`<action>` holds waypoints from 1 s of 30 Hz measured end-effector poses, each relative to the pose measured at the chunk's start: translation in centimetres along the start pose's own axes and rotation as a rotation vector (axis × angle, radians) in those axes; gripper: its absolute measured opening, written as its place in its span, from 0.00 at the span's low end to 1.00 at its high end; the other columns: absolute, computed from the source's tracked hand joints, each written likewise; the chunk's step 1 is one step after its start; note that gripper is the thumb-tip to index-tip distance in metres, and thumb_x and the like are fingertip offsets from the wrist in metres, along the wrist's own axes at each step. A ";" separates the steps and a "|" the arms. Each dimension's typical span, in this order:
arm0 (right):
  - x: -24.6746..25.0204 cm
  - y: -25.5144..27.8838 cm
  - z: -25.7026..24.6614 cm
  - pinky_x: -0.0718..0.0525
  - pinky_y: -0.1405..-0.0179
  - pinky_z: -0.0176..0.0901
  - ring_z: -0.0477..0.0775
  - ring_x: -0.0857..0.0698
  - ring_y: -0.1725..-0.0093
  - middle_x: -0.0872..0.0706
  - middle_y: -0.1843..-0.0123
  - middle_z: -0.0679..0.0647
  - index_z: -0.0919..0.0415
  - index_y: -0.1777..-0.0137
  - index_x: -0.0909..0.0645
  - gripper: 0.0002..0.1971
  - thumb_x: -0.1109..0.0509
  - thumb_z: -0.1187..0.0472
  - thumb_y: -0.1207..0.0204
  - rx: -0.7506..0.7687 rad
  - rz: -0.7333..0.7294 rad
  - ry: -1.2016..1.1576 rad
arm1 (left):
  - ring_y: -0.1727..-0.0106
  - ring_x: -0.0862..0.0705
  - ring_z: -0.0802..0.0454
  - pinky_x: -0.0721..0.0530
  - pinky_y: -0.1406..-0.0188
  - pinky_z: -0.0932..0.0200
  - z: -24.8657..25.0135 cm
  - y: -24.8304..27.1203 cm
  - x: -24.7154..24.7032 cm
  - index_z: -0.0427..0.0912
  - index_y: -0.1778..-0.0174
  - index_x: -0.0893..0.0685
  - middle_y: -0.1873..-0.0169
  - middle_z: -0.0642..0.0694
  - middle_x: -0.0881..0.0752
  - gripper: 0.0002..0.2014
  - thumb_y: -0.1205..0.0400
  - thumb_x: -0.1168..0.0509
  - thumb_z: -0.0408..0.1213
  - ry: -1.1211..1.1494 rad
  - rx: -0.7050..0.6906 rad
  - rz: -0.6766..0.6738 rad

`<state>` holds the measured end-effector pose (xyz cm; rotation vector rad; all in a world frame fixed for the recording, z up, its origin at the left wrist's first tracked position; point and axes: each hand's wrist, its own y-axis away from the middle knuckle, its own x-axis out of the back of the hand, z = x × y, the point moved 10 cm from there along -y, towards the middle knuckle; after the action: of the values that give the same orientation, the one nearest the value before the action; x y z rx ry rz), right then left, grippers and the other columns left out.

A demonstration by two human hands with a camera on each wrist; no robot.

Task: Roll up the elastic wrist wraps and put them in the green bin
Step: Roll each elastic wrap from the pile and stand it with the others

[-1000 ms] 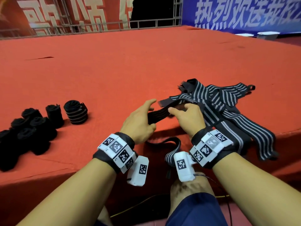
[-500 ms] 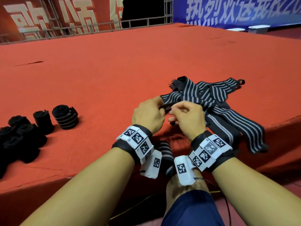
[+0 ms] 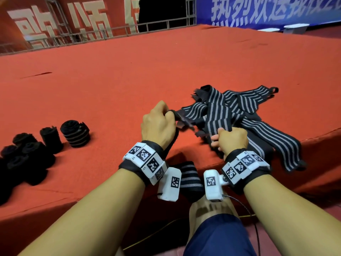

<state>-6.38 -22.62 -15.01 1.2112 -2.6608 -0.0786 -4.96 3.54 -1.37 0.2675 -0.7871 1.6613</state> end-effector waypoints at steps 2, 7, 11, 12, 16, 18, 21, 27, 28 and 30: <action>0.4 0.2 -0.5 0.17 0.73 0.44 0.51 0.10 0.74 0.09 0.68 0.51 0.68 0.34 0.21 0.14 0.34 0.63 0.17 0.001 0.021 -0.042 | 0.59 0.17 0.34 0.22 0.63 0.48 -0.4 -0.3 0.6 0.44 0.61 0.25 0.68 0.41 0.15 0.06 0.24 0.44 0.40 0.017 0.026 -0.002; -2.4 3.0 -4.6 0.09 0.55 0.53 0.52 0.07 0.62 0.08 0.52 0.47 0.53 0.21 0.32 0.35 0.26 0.68 0.28 0.268 -0.159 -0.039 | 0.63 0.12 0.36 0.12 0.59 0.33 -0.6 -0.3 1.5 0.51 0.63 0.23 0.69 0.43 0.13 0.08 0.31 0.46 0.44 0.211 0.042 0.016; -7.1 7.3 -6.9 0.09 0.48 0.48 0.54 0.10 0.46 0.09 0.45 0.50 0.57 0.38 0.16 0.20 0.18 0.68 0.29 0.420 -0.543 0.100 | 0.69 0.21 0.47 0.12 0.63 0.31 -1.1 -0.8 3.9 0.53 0.63 0.21 0.70 0.51 0.17 0.07 0.28 0.43 0.37 0.345 0.034 0.088; -8.3 8.5 -6.6 0.09 0.48 0.45 0.52 0.11 0.43 0.10 0.44 0.48 0.58 0.37 0.16 0.21 0.17 0.65 0.29 0.415 -0.655 0.175 | 0.68 0.22 0.47 0.14 0.63 0.31 -1.6 -1.0 4.6 0.54 0.63 0.21 0.70 0.52 0.17 0.08 0.28 0.43 0.37 0.359 0.042 0.108; -11.3 11.8 -4.0 0.12 0.42 0.48 0.48 0.11 0.52 0.08 0.50 0.51 0.61 0.31 0.18 0.31 0.13 0.61 0.33 0.413 -0.889 0.592 | 0.62 0.14 0.39 0.12 0.57 0.25 -4.5 -2.1 7.0 0.56 0.59 0.18 0.59 0.47 0.11 0.11 0.30 0.43 0.37 0.372 0.082 0.143; -12.3 12.8 -3.0 0.11 0.57 0.45 0.44 0.13 0.64 0.09 0.59 0.50 0.65 0.32 0.18 0.27 0.16 0.69 0.32 0.348 -0.955 0.613 | 0.57 0.11 0.35 0.11 0.56 0.28 -5.6 -2.0 8.2 0.57 0.60 0.18 0.57 0.47 0.11 0.12 0.30 0.44 0.36 0.360 0.137 0.168; -13.5 13.8 -2.8 0.10 0.61 0.48 0.46 0.16 0.70 0.11 0.67 0.50 0.67 0.36 0.19 0.22 0.24 0.77 0.29 0.356 -0.963 0.607 | 0.60 0.10 0.40 0.08 0.55 0.36 -7.3 -1.0 9.8 0.53 0.61 0.19 0.58 0.47 0.14 0.11 0.23 0.43 0.32 0.364 0.242 0.199; -15.2 15.6 -2.2 0.17 0.52 0.45 0.50 0.14 0.54 0.13 0.49 0.48 0.61 0.28 0.25 0.35 0.17 0.47 0.30 0.472 -0.922 0.787 | 0.57 0.06 0.47 0.10 0.44 0.38 -11.5 0.4 7.8 0.47 0.60 0.16 0.64 0.51 0.12 0.04 0.25 0.35 0.34 0.379 0.369 0.096; -15.5 15.9 -2.4 0.21 0.53 0.44 0.53 0.14 0.50 0.14 0.47 0.49 0.61 0.28 0.26 0.36 0.18 0.44 0.29 0.520 -0.883 0.829 | 0.56 0.06 0.45 0.10 0.43 0.37 -12.2 0.6 6.7 0.48 0.62 0.15 0.64 0.50 0.11 0.05 0.31 0.35 0.38 0.358 0.379 0.041; -16.0 16.5 -2.9 0.26 0.55 0.44 0.59 0.15 0.43 0.14 0.43 0.53 0.59 0.31 0.26 0.33 0.20 0.42 0.28 0.589 -0.816 0.891 | 0.55 0.08 0.46 0.10 0.44 0.38 -13.9 1.3 4.4 0.54 0.66 0.12 0.66 0.51 0.10 0.08 0.36 0.34 0.41 0.302 0.387 -0.060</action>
<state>-7.79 0.37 -12.69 1.8384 -1.3427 0.9257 -3.92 15.55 -9.63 0.2965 -0.2261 1.7380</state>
